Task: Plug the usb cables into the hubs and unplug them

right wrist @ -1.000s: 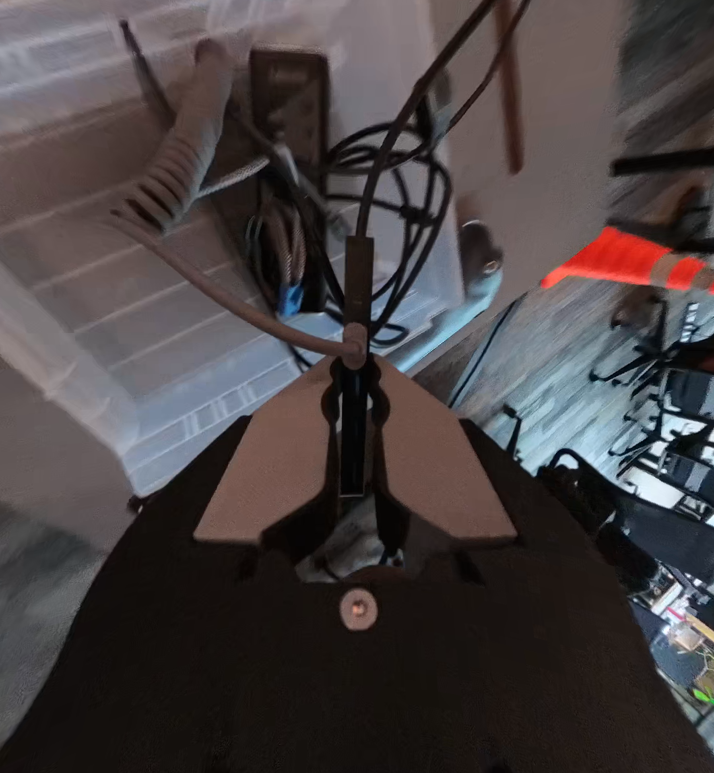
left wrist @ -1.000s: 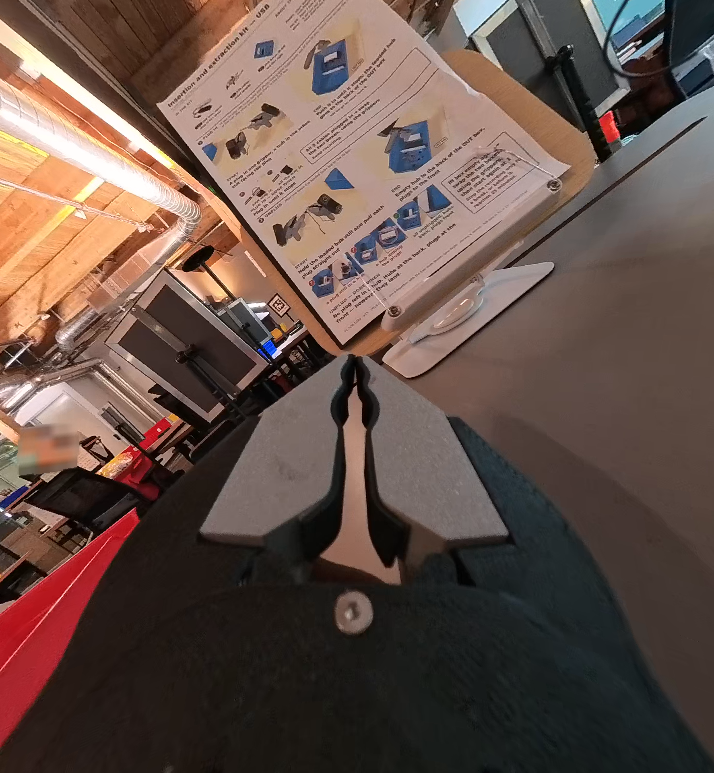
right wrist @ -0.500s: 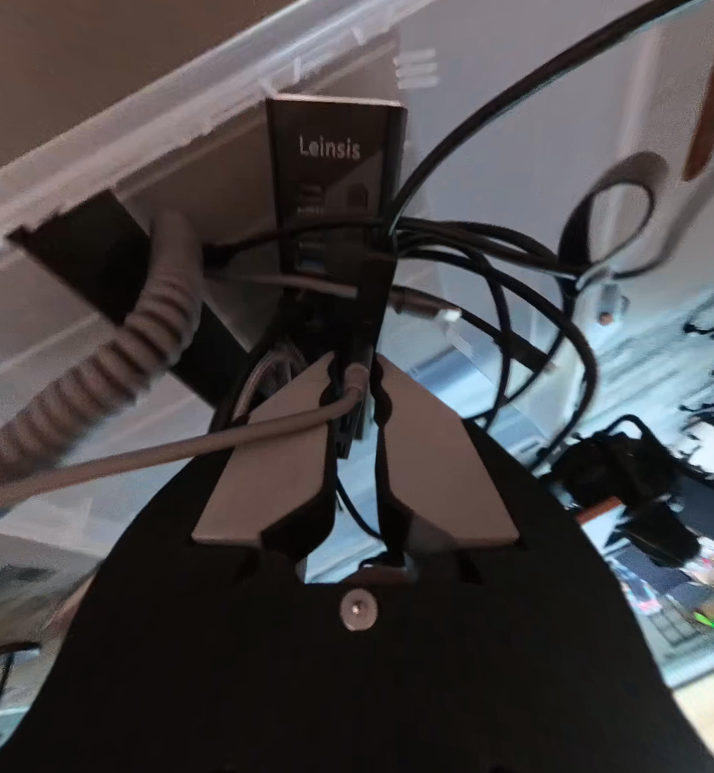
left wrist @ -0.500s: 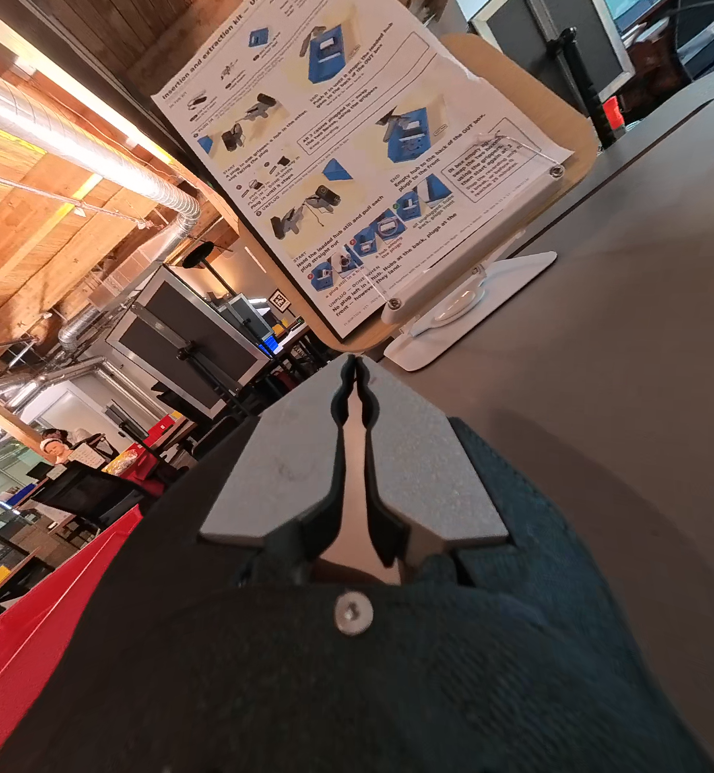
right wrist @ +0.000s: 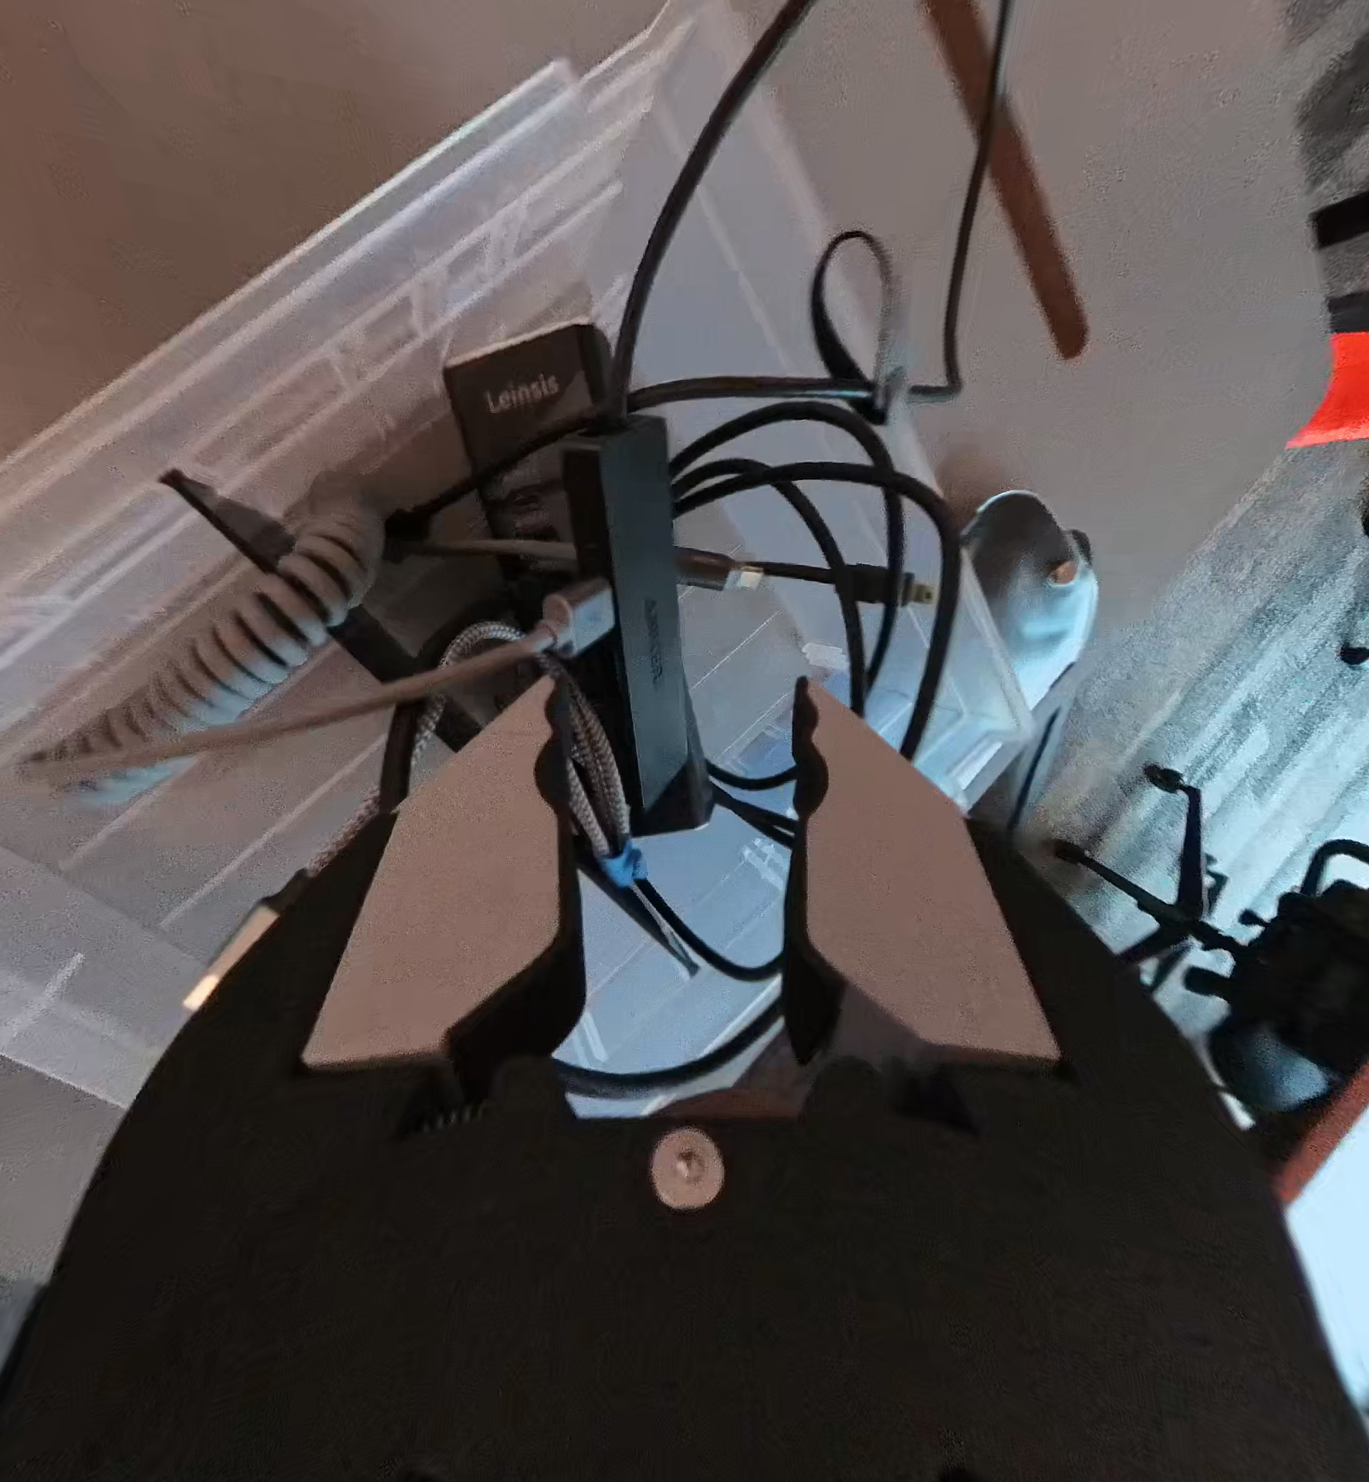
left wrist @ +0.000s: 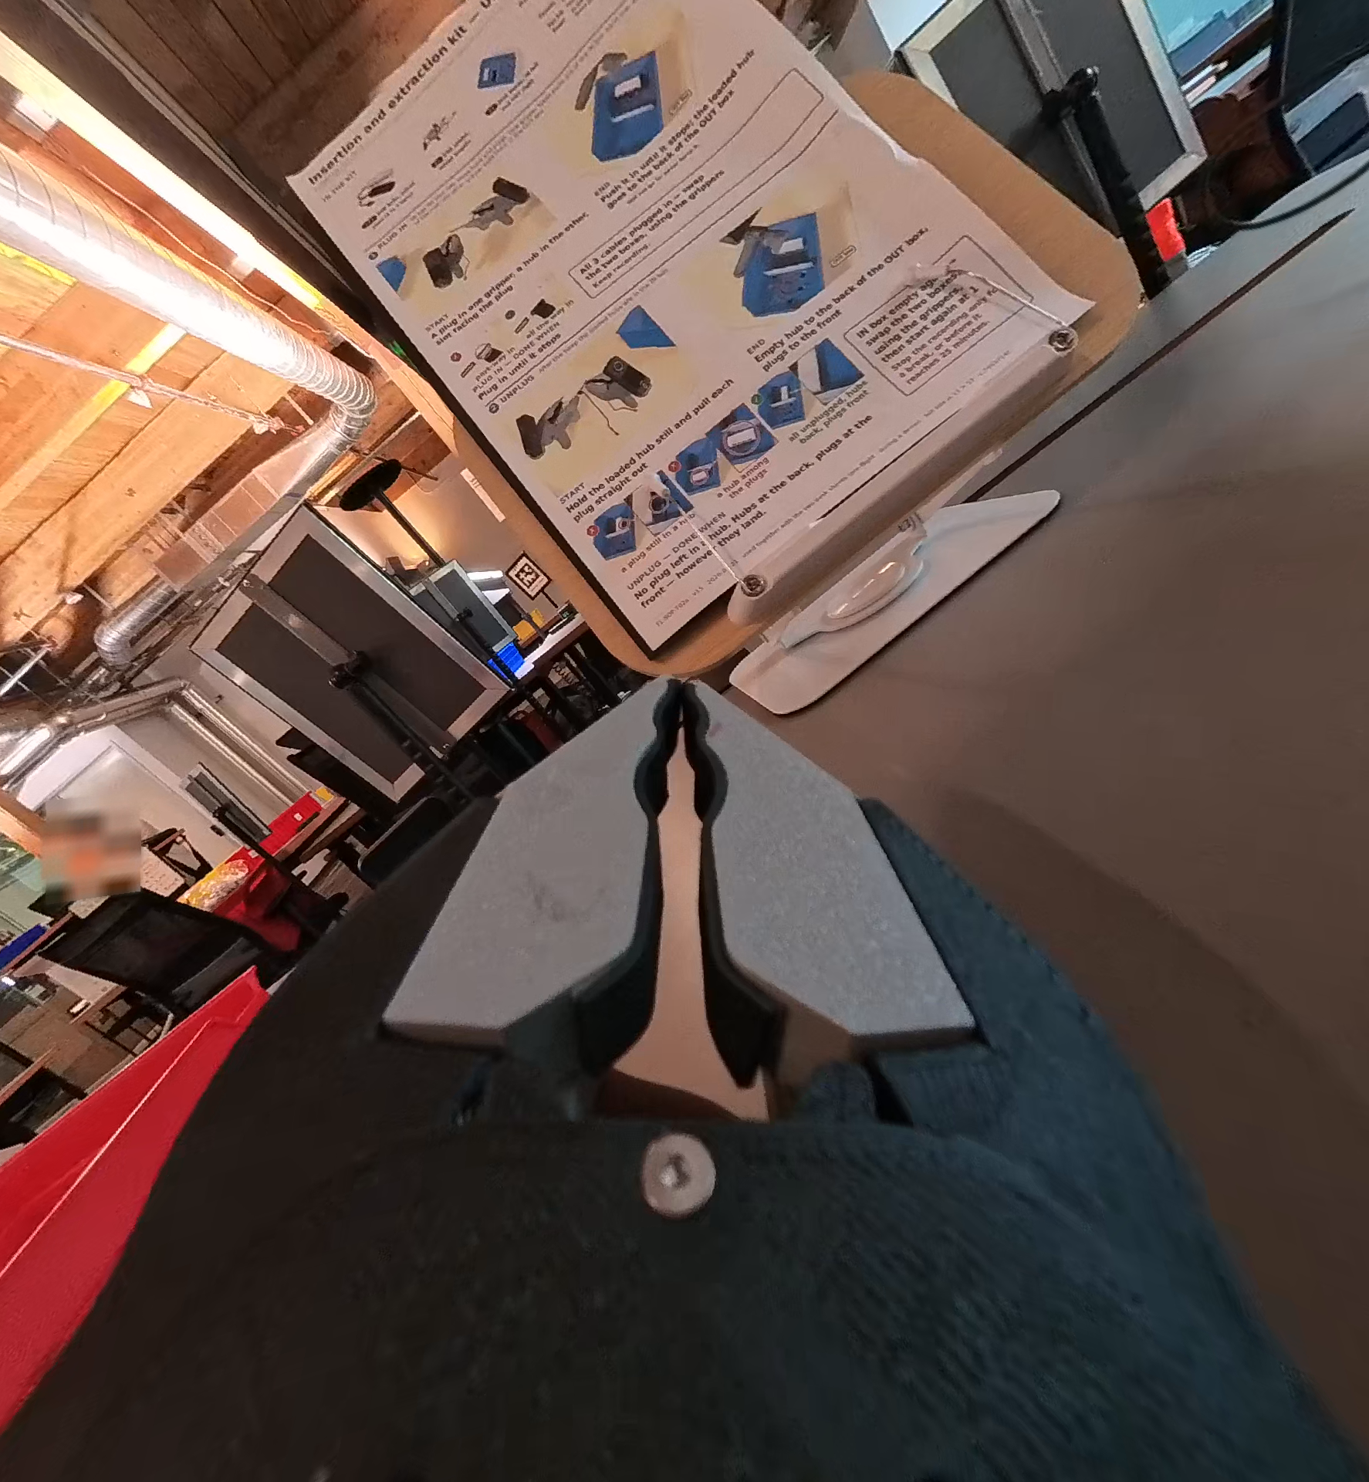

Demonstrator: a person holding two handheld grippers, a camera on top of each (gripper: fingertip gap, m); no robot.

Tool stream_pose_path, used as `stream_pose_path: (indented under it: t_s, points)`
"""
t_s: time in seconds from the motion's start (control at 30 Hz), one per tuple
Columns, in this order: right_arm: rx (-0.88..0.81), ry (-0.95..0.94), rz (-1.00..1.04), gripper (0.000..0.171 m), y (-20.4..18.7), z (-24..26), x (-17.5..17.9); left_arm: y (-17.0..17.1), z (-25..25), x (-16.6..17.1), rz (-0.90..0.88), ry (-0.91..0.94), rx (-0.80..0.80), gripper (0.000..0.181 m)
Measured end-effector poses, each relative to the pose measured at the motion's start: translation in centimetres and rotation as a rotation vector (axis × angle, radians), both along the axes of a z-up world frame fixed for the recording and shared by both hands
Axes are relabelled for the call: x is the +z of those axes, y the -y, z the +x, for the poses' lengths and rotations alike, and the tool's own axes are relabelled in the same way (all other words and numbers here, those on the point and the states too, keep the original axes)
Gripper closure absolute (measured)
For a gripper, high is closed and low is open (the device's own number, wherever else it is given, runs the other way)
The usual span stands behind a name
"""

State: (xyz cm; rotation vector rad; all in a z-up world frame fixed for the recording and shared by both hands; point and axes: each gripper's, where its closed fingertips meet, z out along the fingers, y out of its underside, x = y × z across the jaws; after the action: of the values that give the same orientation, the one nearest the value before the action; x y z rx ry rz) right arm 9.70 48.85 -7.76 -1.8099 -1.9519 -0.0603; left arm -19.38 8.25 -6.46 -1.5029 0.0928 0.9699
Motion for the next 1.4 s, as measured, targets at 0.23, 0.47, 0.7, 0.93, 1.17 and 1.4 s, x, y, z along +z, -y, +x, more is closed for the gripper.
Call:
stream_pose_path:
  t_s: [0.23, 0.47, 0.7, 0.93, 1.17, 1.4]
  points:
    - [-0.126, -0.361, 0.002, 0.116, -1.0, 1.3, 5.6, 0.0, 0.5, -0.4, -0.016, -0.013, 0.004, 0.181]
    - [-0.231, -0.555, -0.184, 0.119, 1.2, -2.6, 8.3, -0.3, 0.6, -1.0, -0.050, -0.029, 0.016, 0.181]
    - [-0.317, -0.482, -0.063, 0.123, -0.3, -9.8, 5.9, -0.1, 0.7, -1.0, -0.052, -0.030, 0.022, 0.181]
    - [-0.357, -0.259, 0.089, 0.125, -3.9, -14.6, 2.0, -0.3, 0.9, -0.5, -0.036, -0.038, 0.002, 0.181]
    - [-0.354, -0.203, -0.019, 0.170, -3.8, -15.7, -0.1, -0.2, 1.1, 0.0, -0.024, -0.055, -0.010, 0.181]
    - [-0.294, -0.395, -0.035, 0.170, -2.5, -12.5, 7.3, 0.6, 1.2, 0.9, 0.017, -0.053, -0.003, 0.181]
